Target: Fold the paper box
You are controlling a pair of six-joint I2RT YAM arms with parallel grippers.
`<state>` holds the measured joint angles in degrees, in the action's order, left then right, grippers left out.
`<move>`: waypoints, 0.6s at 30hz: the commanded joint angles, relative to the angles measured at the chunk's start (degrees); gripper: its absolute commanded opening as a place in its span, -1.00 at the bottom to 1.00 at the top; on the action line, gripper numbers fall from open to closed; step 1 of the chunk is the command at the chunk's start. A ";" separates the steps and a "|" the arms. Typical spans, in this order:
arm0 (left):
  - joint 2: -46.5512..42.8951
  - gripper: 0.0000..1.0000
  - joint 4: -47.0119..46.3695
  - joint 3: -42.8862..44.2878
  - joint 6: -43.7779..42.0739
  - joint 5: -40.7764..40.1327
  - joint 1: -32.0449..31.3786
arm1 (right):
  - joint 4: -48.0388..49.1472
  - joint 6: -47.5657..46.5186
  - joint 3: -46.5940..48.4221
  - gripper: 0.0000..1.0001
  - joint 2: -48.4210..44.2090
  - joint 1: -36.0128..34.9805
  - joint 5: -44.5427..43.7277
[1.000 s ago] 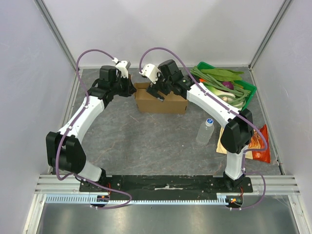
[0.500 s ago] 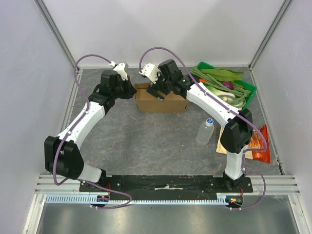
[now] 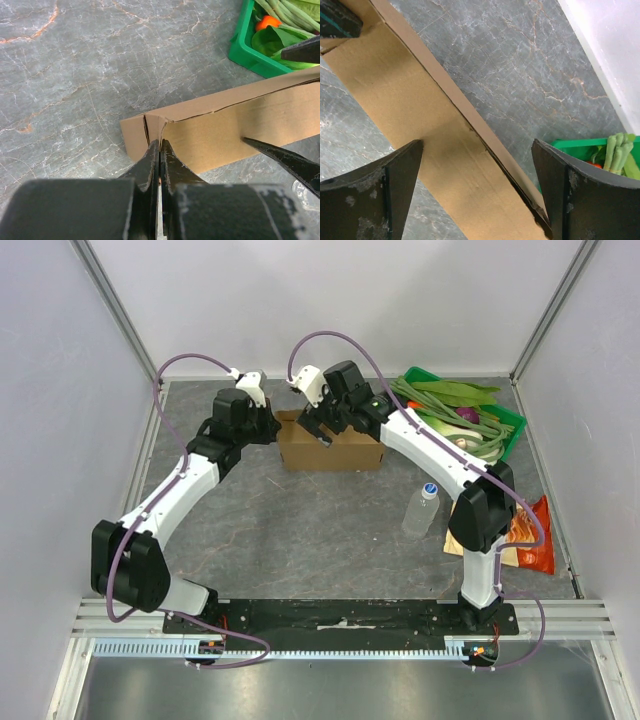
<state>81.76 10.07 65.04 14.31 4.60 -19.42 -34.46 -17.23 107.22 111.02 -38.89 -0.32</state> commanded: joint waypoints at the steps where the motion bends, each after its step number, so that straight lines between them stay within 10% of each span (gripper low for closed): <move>1: 2.79 -0.96 6.11 -2.55 -0.42 -3.28 -0.71 | 0.97 8.08 3.43 0.96 0.16 0.05 0.23; 11: 4.02 -0.96 8.30 -0.35 -2.26 -4.16 -0.71 | -3.58 16.88 3.00 0.96 -10.28 6.53 -1.61; 18: 5.25 -0.96 11.99 3.25 -3.49 -3.20 -0.62 | 2.10 18.82 -19.37 0.96 -24.61 16.21 -2.94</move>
<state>84.71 11.92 67.13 13.50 1.87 -19.99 -35.94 -1.30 98.78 94.70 -26.89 -2.07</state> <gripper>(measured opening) 0.028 0.982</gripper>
